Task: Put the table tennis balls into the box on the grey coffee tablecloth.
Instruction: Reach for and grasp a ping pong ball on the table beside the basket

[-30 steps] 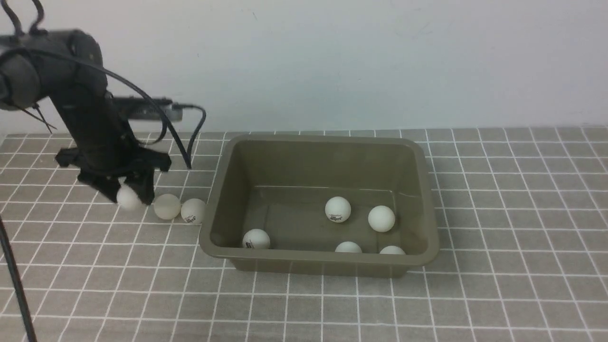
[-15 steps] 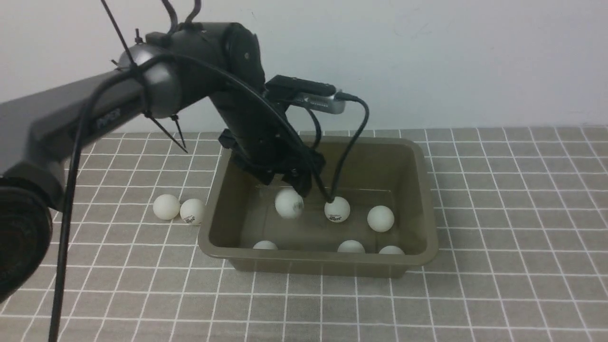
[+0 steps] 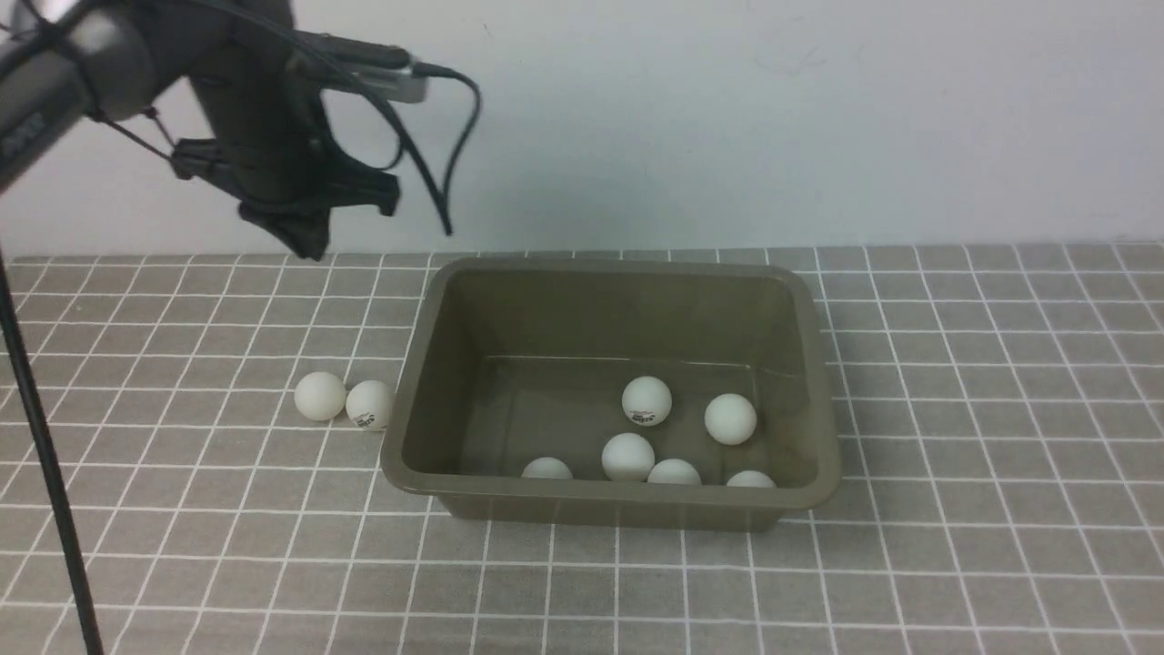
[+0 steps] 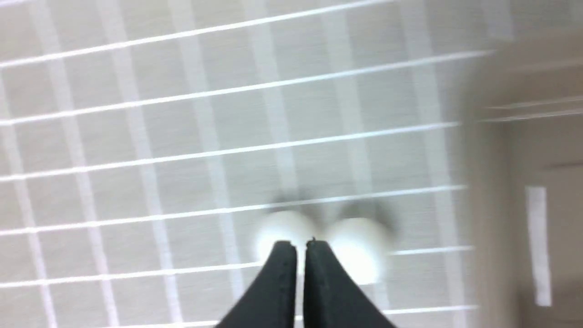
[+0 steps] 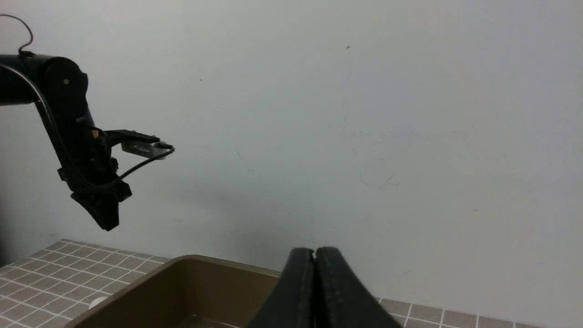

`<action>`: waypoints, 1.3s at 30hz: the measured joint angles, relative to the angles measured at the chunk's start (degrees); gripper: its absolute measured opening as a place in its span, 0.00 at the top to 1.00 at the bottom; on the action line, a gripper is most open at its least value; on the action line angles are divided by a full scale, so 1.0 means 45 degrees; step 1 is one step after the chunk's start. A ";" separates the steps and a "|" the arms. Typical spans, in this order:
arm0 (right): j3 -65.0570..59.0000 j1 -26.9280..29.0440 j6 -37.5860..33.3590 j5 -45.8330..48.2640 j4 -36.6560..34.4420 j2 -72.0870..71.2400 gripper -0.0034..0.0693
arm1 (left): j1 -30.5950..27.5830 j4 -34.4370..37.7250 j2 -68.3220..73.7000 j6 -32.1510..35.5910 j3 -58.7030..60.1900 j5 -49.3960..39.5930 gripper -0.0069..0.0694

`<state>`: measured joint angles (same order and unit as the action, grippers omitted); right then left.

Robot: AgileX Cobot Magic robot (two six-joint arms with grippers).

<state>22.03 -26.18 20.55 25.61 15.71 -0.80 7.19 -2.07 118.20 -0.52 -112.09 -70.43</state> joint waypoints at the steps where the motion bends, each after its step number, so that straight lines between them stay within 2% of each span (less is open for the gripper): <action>1: 0.0000 0.0000 0.0000 0.0000 0.0000 0.0000 0.97 | -0.0121 0.0129 0.0019 0.0115 0.0000 0.0000 0.91; 4: 0.0000 0.0000 0.0000 0.0000 0.0000 0.0000 0.97 | -0.0796 0.1086 0.0294 0.0727 0.0042 -0.0016 0.90; 6: 0.0000 0.0000 0.0000 0.0000 0.0000 0.0000 0.97 | -0.1026 0.1465 0.0666 0.0897 0.0053 -0.0016 0.83; 7: 0.0000 0.0000 0.0000 0.0000 0.0000 0.0000 0.97 | -0.1018 0.1466 0.0704 0.0897 0.0050 -0.0016 0.83; 8: 0.0000 0.0000 -0.0040 0.0000 0.0000 0.0000 0.97 | -0.1085 0.1486 0.1074 0.0912 0.0083 -0.0016 0.74; 10: 0.0000 0.0000 -0.0199 0.0011 0.0000 0.0000 0.97 | -0.1098 0.1486 0.1397 0.0925 0.0098 0.0000 0.64; 11: 0.0000 0.0000 -0.0292 0.0011 0.0000 0.0000 0.97 | -0.1068 0.1486 0.1636 0.0925 0.0098 -0.0001 0.55; 13: 0.0000 0.0000 -0.0337 0.0011 0.0000 0.0000 0.97 | -0.0980 0.1486 0.1877 0.0912 0.0098 0.0012 0.43; 18: 0.0000 0.0000 -0.0337 0.0011 0.0000 0.0000 0.97 | -0.0871 0.1424 0.2039 0.0583 0.0345 0.0041 0.26; 25: 0.0000 0.0000 -0.0337 0.0011 0.0000 0.0000 0.97 | -0.0871 0.1041 0.1836 0.0362 0.1611 0.0051 0.23; 39: 0.0000 0.0000 -0.0342 0.0023 0.0000 0.0000 0.97 | -0.0871 0.1111 0.2195 0.0329 0.1628 0.0066 0.22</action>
<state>22.03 -26.18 19.01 25.71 15.71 -0.80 3.27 2.93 128.08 0.96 -104.76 -70.14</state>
